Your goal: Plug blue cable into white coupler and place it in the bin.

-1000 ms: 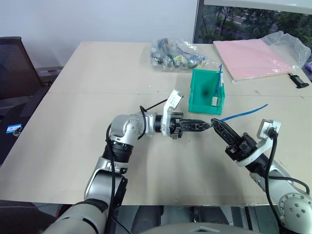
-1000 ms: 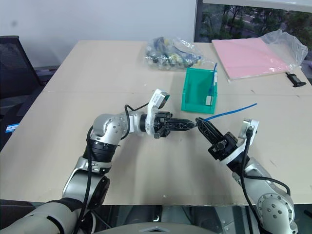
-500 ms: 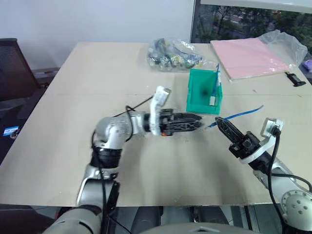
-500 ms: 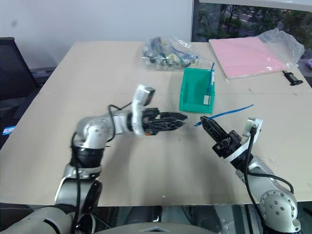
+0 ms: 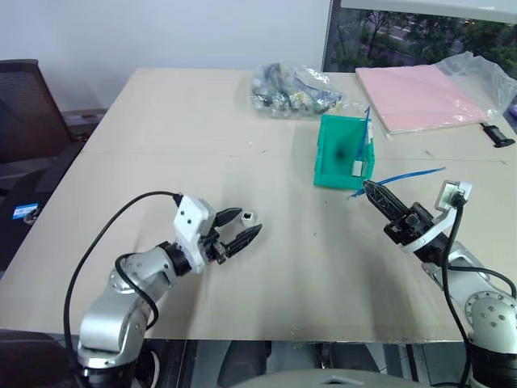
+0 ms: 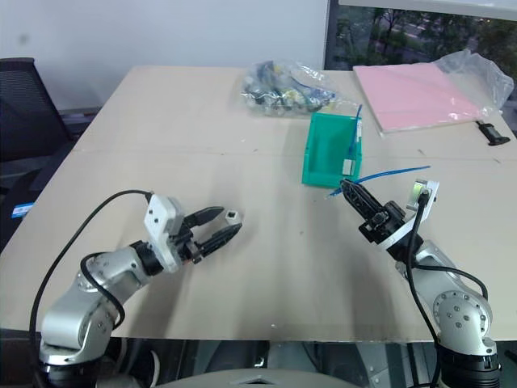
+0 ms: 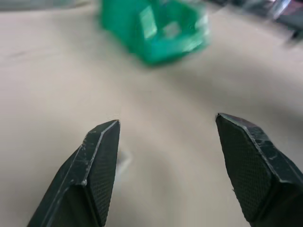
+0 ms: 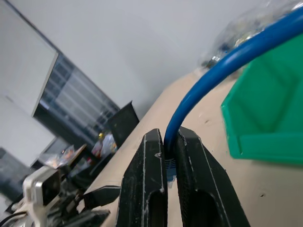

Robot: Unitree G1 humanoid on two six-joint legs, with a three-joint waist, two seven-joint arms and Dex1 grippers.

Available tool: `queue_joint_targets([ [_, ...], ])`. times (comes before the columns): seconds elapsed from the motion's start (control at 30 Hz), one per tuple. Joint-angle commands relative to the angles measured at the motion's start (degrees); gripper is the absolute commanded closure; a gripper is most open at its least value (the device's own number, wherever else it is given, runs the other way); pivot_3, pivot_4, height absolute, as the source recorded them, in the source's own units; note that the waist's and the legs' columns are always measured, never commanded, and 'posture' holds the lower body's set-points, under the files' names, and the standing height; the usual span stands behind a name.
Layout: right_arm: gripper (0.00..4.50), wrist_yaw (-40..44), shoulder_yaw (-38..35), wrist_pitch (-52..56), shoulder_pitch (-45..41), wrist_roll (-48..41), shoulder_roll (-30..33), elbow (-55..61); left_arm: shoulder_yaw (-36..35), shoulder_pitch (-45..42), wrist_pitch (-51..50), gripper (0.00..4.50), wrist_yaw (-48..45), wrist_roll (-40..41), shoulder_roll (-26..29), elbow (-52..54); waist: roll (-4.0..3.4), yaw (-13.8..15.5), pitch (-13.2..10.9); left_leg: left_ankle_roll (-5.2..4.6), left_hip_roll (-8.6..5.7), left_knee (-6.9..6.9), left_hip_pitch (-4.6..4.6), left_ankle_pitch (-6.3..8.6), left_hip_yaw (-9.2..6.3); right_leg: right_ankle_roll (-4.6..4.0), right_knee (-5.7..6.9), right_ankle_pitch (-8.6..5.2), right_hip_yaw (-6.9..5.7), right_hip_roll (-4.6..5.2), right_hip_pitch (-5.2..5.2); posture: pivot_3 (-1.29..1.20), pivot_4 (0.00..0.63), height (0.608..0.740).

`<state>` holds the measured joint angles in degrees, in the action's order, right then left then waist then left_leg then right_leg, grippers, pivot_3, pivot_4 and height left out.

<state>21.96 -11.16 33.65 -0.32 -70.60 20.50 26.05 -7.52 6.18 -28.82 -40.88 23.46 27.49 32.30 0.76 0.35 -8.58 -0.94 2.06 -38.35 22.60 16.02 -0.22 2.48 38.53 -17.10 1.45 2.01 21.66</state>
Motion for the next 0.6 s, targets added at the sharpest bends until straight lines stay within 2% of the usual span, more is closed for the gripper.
queue_joint_targets([
  [0.03,4.50,1.16,0.42,0.68,-1.69,-0.10,0.22,0.60,3.74,5.04,8.69,1.23,5.45,-5.52,-4.49,2.31,-0.01,0.08,0.01,0.00,-0.01,0.00,-0.01,0.00,0.04,0.00,-0.03,0.00,0.04,0.02,-0.01,0.00,0.150,0.740],
  [0.23,4.50,1.77,0.14,2.19,-2.97,-0.04,1.01,-0.29,4.99,5.35,18.99,1.23,15.51,-15.62,-9.65,-4.60,0.00,0.38,0.01,-0.01,-0.03,-0.01,0.01,0.01,-0.03,0.00,-0.01,0.01,-0.02,0.01,-0.02,0.00,0.150,0.740],
  [0.47,4.50,1.00,-0.19,2.66,-3.55,0.37,1.34,-0.27,8.97,4.68,22.75,1.23,18.08,-17.96,-13.08,-11.62,0.00,0.24,0.01,-0.02,-0.02,0.00,0.04,0.01,0.00,0.00,-0.05,0.01,-0.04,-0.02,0.00,0.00,0.150,0.740],
  [0.6,4.50,-0.04,-0.15,2.74,-3.11,0.30,1.26,1.01,10.99,1.20,24.31,1.23,17.65,-18.35,-13.85,-17.02,0.00,0.35,0.01,-0.02,-0.02,-0.01,0.04,0.01,-0.04,0.00,-0.03,0.01,-0.10,-0.03,-0.01,0.00,0.150,0.740],
])
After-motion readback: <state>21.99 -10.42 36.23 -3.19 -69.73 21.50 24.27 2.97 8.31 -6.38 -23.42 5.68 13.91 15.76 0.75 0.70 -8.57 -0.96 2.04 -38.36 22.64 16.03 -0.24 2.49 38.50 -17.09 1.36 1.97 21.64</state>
